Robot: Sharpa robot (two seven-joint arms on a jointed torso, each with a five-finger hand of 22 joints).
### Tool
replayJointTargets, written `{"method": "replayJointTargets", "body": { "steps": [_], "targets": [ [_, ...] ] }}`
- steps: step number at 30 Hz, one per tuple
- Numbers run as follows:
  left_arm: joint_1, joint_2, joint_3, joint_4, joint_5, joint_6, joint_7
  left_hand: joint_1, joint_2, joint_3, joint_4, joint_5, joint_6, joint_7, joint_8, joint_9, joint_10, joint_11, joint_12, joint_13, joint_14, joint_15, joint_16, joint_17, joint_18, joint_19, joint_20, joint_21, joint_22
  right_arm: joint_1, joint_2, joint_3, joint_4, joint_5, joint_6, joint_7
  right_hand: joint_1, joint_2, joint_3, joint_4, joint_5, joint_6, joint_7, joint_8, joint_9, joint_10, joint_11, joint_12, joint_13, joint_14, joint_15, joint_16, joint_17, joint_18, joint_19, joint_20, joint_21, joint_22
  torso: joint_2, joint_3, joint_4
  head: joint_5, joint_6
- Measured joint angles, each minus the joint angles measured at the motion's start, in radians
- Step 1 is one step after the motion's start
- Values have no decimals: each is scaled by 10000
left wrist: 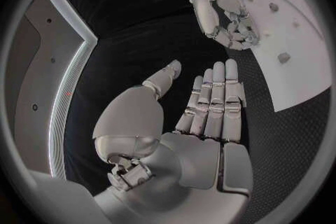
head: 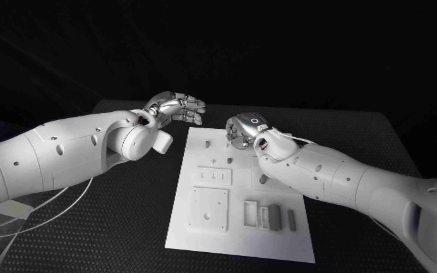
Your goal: Assemble the parts on the task board
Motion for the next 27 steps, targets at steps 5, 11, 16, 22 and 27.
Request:
{"method": "replayJointTargets", "body": {
  "steps": [5, 11, 16, 22, 27],
  "targets": [
    [0, -4, 0, 2, 0, 0, -1, 0, 0, 0, 0, 0, 0, 0, 0, 0, 0, 0, 0, 0, 0, 0, 0, 0, -2, 0, 0, 0, 8, -11, -3, -9, -44, 108, 62, -24, 1, 2, 32, 32, 2, -153, 152, -160, -68, -173, 109, -142, -44, 90, 93, 0, -16, -3, -31, -4, 0, 0, 1, -12, 8, -2, 5],
    [4, -9, 0, -1, -1, 2, -7, 0, 0, 0, 0, 0, 0, 0, 0, -1, 0, 0, -38, 0, 0, 0, 0, 9, -4, 0, 0, 0, 8, -13, -16, -9, -71, 163, 55, -82, 1, 2, 32, 32, 2, -114, 114, -162, -13, -126, 61, -142, -3, 92, 95, 64, 14, -6, 43, -75, 9, 0, 3, -12, 8, 11, 14],
    [32, -30, 0, 26, -1, 3, -11, 0, 0, 0, 0, 0, 0, 0, 0, -1, 0, 0, -38, 0, 0, 0, 0, 9, -5, 0, 0, 0, 8, -12, -58, -9, -30, 158, 26, -137, 42, 43, 32, 32, 2, 10, 74, -166, 33, 10, 1, -142, 43, 117, 77, 152, 83, -29, 81, -110, 149, 0, 7, -12, 6, 20, 25],
    [44, -35, 0, 22, -1, 3, -14, 0, 0, 0, 0, 0, 0, 0, 0, 7, 0, 0, -38, 0, 0, 0, 0, 17, -6, 0, 0, 0, 7, -16, -59, -10, -23, 149, 10, -179, 42, 43, 32, 32, 2, 69, 51, -166, 43, 10, 1, -142, 54, 146, 74, 197, 97, -32, 84, -108, 153, 0, 11, -12, 0, 29, 27],
    [46, -21, 0, 19, -2, 6, -16, 1, 1, 0, 0, 0, 0, 0, 0, 6, 0, 0, -38, 0, 0, 0, 0, 17, -8, 0, 0, 0, 6, -16, -58, -10, -1, 144, -34, -207, 41, 43, 32, 32, 2, 73, 51, -166, 42, 10, 1, -142, 54, 147, 75, 197, 98, -32, 99, -92, 153, 0, 10, -12, 0, 28, 20]
  ]
}}
